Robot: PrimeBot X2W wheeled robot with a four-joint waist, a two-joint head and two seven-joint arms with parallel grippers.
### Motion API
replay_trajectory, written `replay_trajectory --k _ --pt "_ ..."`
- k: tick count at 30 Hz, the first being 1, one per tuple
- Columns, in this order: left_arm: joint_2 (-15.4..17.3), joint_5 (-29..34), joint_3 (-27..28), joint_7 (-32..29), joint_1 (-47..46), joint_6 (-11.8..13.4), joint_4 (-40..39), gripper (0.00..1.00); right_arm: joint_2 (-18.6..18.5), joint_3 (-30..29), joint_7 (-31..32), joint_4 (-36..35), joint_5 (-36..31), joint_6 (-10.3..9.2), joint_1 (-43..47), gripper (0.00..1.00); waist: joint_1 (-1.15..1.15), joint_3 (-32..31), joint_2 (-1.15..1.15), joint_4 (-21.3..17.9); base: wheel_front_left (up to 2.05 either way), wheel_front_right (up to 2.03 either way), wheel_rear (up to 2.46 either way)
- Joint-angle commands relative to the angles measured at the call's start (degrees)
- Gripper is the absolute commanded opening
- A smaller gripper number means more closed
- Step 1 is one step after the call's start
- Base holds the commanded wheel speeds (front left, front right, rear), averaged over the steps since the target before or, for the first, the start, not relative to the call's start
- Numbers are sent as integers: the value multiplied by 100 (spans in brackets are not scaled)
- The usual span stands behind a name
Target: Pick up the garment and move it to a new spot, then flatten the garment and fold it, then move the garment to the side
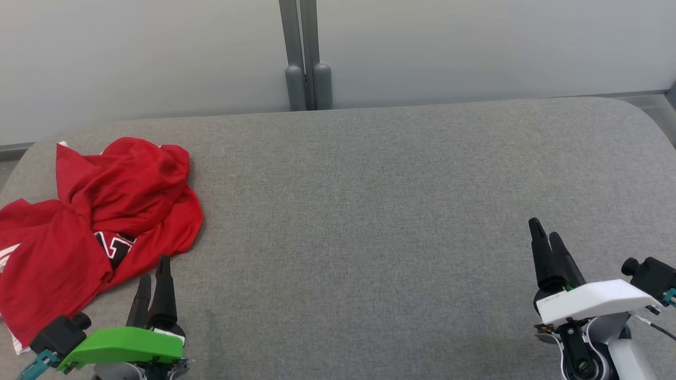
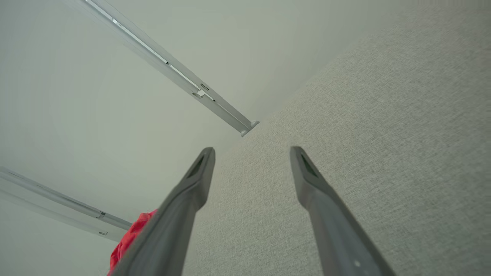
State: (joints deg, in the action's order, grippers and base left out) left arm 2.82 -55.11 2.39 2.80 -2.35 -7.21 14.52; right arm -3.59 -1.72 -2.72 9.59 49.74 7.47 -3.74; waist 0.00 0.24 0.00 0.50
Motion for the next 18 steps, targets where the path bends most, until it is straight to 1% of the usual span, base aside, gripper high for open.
replay_trajectory --k 1,11,18 --pt "85 284 -8 64 -33 21 -64 100 -69 12 -71 -108 -241 1 -39 100 0 -1 0 -1 0 0 0" --pt "117 1192 -50 257 30 28 -54 100 -159 20 -267 -106 -1101 2 13 100 0 -18 0 12 0 0 0" --pt "166 1708 -93 375 62 20 -51 100 -194 90 -383 -76 -1603 2 13 100 0 -16 0 13 0 0 0"
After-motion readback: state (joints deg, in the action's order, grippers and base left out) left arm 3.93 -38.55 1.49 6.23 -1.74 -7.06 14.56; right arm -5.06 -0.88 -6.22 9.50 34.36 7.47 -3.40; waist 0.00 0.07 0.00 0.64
